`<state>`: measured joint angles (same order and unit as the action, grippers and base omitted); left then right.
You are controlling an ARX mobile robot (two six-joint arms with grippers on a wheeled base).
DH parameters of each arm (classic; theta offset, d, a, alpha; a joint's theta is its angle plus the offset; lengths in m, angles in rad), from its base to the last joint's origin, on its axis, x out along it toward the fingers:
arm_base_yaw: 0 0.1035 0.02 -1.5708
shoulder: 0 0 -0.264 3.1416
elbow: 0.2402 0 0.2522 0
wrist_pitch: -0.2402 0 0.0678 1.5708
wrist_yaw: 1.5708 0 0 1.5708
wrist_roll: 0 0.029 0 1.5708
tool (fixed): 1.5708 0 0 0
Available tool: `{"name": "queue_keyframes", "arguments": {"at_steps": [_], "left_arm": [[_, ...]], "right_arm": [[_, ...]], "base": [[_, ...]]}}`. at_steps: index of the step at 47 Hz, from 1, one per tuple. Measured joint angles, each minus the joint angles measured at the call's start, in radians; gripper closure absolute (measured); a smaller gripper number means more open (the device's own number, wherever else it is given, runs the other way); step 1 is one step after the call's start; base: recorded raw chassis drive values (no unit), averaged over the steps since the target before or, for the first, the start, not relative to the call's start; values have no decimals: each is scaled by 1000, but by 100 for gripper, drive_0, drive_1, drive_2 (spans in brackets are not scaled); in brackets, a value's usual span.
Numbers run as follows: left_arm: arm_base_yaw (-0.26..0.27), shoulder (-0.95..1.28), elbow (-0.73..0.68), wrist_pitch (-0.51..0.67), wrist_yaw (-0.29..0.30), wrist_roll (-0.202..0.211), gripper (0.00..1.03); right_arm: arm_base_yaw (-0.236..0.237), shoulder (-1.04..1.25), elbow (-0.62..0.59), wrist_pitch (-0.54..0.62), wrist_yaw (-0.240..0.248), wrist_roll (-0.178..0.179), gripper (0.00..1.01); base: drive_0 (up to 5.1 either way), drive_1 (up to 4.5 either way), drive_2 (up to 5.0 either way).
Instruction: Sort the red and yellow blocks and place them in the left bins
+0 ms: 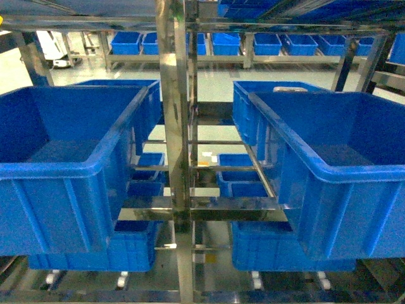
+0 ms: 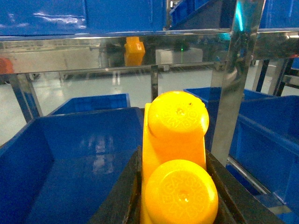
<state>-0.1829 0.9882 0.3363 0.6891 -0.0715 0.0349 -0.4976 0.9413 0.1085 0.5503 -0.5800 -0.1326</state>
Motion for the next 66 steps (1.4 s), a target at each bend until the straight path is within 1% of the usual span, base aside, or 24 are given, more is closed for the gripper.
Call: {"name": "queue_keyframes", "arguments": {"at_steps": [9,38,43,53,57,66], "left_arm": [[0,1,0,-1,0,0,76],[1,4,-2,-3,0,0,76],[1,4,-2,-3,0,0,76],[1,4,-2,-3,0,0,76],[1,4,-2,-3,0,0,76],[1,4,-2,-2,0,0,76]], "right_arm": [[0,1,0,-2,0,0,74],[-1,8,0,0,0,0,74],[-4,47,5,14,0,-7,74],[-6,148,58,72,22,-18,74],[3,191,84,92,32,-19,74],[56,333,161,152,64,-19,74]], "base": [[5,424,-413],[0,0,0],[0,0,0],[0,0,0],[0,0,0],[0,0,0]]}}
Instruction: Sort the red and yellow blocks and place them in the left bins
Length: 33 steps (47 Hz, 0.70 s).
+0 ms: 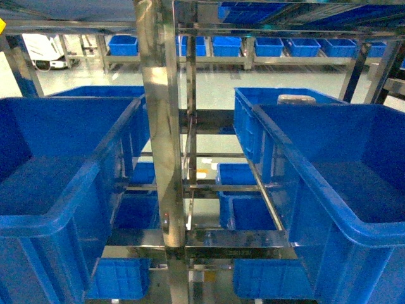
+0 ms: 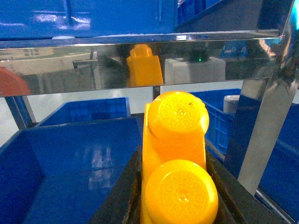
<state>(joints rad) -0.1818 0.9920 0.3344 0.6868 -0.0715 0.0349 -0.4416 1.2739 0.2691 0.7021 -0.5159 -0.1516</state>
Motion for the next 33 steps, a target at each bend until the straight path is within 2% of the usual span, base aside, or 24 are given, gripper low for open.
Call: {"name": "queue_keyframes", "arguments": {"at_steps": [13,26,33], "left_arm": [[0,0,0,0,0,0,76],[0,0,0,0,0,0,76],[0,0,0,0,0,0,76]], "right_arm": [[63,180,147,28,53,0,74],[113,396,378,-47,100,0,74],[131,518,523,-137,121,-3,74]], "base": [[0,0,0],[0,0,0],[0,0,0]]}}
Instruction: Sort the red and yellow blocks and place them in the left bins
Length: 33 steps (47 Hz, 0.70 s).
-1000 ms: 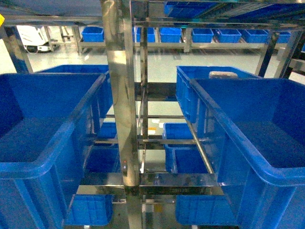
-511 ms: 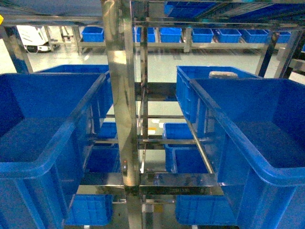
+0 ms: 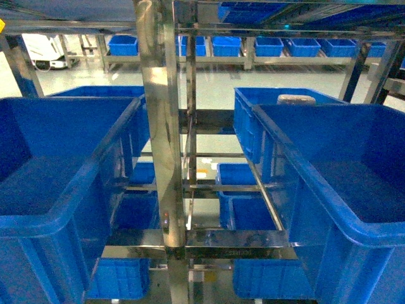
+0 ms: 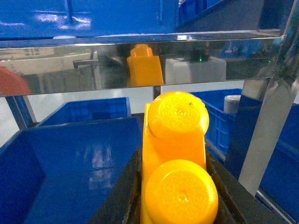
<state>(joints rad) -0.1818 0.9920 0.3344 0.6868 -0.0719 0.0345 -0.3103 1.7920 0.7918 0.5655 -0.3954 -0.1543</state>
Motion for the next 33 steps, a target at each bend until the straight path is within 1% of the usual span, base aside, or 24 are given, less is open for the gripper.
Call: {"name": "queue_keyframes", "arguments": {"at_steps": [1,4,6,9,11,13,16,18,20,23,24,27,28,33], "left_arm": [[0,0,0,0,0,0,76],[0,0,0,0,0,0,76],[0,0,0,0,0,0,76],[0,0,0,0,0,0,76],[0,0,0,0,0,0,76],[0,0,0,0,0,0,76],[0,0,0,0,0,0,76],[0,0,0,0,0,0,76],[0,0,0,0,0,0,76],[0,0,0,0,0,0,76],[0,0,0,0,0,0,76],[0,0,0,0,-3,0,76],[0,0,0,-1,-1,0,76],[0,0,0,0,0,0,76]], "right_arm": [[8,29,36,-23,2,-1,74],[10,90,97,-35,13,-19,74],[10,135,147,-59,17,-24,74],[9,165,179,-65,18,-35,74],[9,194,216,-97,13,-54,74],[9,205,232,-114,7,-61,74],[9,238,277,-152,-3,-92,74],[7,266,305,-161,-10,-124,74],[2,290,331,-187,-22,-141,66],[-5,319,352,-203,-23,-160,55],[-8,324,353,-203,-25,-161,49],[-17,330,353,-192,-23,-159,39],[-18,329,354,-195,-25,-153,33],[-18,325,353,-170,-24,-149,23]], "base": [[0,0,0],[0,0,0],[0,0,0],[0,0,0],[0,0,0],[0,0,0],[0,0,0],[0,0,0],[0,0,0],[0,0,0],[0,0,0],[0,0,0],[0,0,0],[0,0,0]]}}
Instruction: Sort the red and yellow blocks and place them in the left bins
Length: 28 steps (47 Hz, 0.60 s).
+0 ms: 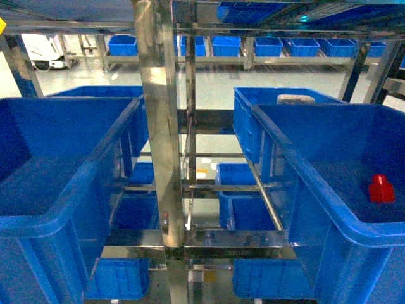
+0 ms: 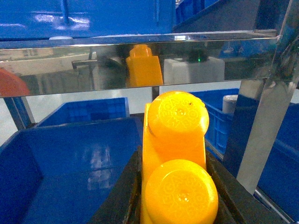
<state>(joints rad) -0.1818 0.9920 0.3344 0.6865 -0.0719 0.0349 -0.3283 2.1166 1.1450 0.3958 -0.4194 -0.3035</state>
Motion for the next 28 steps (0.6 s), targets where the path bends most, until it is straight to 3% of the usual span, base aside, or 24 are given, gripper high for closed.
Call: {"name": "queue_keyframes", "arguments": {"at_steps": [6,18,28], "left_arm": [[0,0,0,0,0,0,76],[0,0,0,1,0,0,76],[0,0,0,0,0,0,76]], "right_arm": [[6,-47,-46,60,2,32,1],[7,-161,-167,138,-11,99,3],[-20,-240,-311,184,-24,117,3]], "base": [[0,0,0],[0,0,0],[0,0,0]]}}
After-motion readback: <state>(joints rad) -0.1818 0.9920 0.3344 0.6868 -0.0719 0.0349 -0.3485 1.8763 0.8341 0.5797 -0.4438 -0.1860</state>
